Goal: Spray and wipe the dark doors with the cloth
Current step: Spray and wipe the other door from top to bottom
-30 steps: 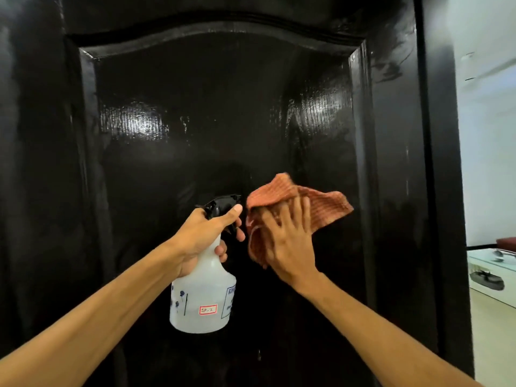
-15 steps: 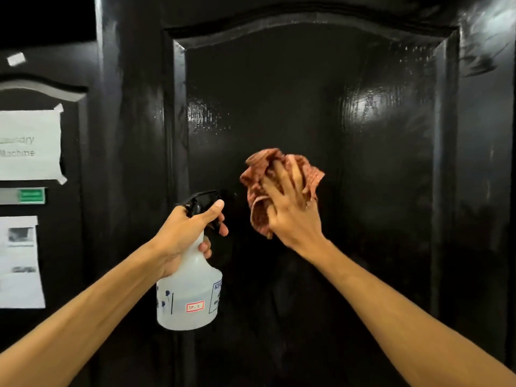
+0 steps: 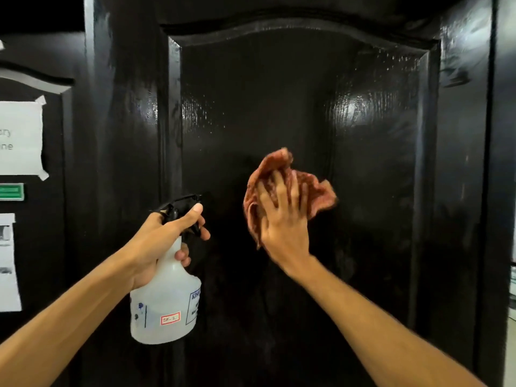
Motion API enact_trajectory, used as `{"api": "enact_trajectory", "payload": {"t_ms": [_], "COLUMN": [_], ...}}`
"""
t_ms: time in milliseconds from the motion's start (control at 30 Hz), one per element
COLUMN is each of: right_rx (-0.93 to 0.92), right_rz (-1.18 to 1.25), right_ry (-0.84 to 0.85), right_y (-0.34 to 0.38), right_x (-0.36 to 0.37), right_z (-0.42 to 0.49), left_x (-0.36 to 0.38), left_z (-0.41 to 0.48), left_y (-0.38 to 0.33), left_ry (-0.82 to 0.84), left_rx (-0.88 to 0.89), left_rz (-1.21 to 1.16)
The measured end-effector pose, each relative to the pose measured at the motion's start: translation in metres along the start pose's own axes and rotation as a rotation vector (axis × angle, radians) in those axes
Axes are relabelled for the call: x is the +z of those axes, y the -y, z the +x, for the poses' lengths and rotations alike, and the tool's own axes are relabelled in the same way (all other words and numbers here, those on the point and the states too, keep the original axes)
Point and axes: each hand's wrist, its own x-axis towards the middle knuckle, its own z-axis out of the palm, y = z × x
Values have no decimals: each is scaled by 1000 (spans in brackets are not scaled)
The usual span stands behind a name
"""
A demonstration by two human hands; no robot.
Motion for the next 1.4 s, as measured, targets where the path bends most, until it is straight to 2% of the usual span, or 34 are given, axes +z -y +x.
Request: {"api": "enact_trajectory", "payload": {"t_ms": [100, 133, 167, 200, 267, 300, 333, 400, 500, 533, 567, 633, 700, 733, 900, 1067, 1133, 1233, 1300, 1400], "right_rx": [-387, -477, -482, -387, -39, 105, 172, 89, -315, -375, -355, -126, 100, 133, -151, 51, 105, 64, 7, -25], "right_rz": [1, -13, -20, -10, 0, -16, -47, -68, -126, -142, -128, -66, -73, -84, -128, -30, -28, -23, -13, -12], "right_ry": [157, 174, 122, 43, -77, -82, -70, -44, 124, 132, 77, -74, -106, -87, 54, -88, -117, -138, -71, -37], "right_y": [-9, -23, -43, -64, -115, -136, -152, -168, -190, -206, -227, -266, -306, -320, -357, -397, -400, -396, -396, -406], "right_x": [5, 1, -7, -15, -40, -52, -57, -54, -57, -64, -73, -90, -106, -109, -112, -140, -138, -126, -124, -134], "right_z": [-63, -64, -50, -31, 5, 13, 11, -17, -65, -65, -58, -33, -15, -17, -73, 41, 48, -9, -39, 6], "left_x": [21, 28, 37, 46, 71, 84, 100, 133, 187, 208, 229, 266, 306, 324, 399, 439, 445, 452, 452, 449], "left_z": [-1, 0, 2, 5, 10, 12, 14, 18, 27, 29, 31, 35, 41, 45, 60, 82, 90, 96, 99, 106], "left_y": [11, 13, 13, 11, 7, 6, 6, 5, -2, -5, -7, -11, -19, -24, -47, -86, -93, -97, -98, -110], "left_ry": [41, 49, 66, 87, 140, 159, 175, 183, 198, 202, 202, 208, 232, 241, 270, 266, 260, 261, 251, 227], "left_rx": [-16, -23, -27, -26, -19, -16, -17, -24, -10, -8, -4, 9, 26, 42, 115, 158, 148, 156, 146, 150], "left_rz": [1, -8, -14, -16, -17, -18, -24, -46, -65, -65, -60, -58, -68, -70, -50, -83, -77, -67, -80, -71]}}
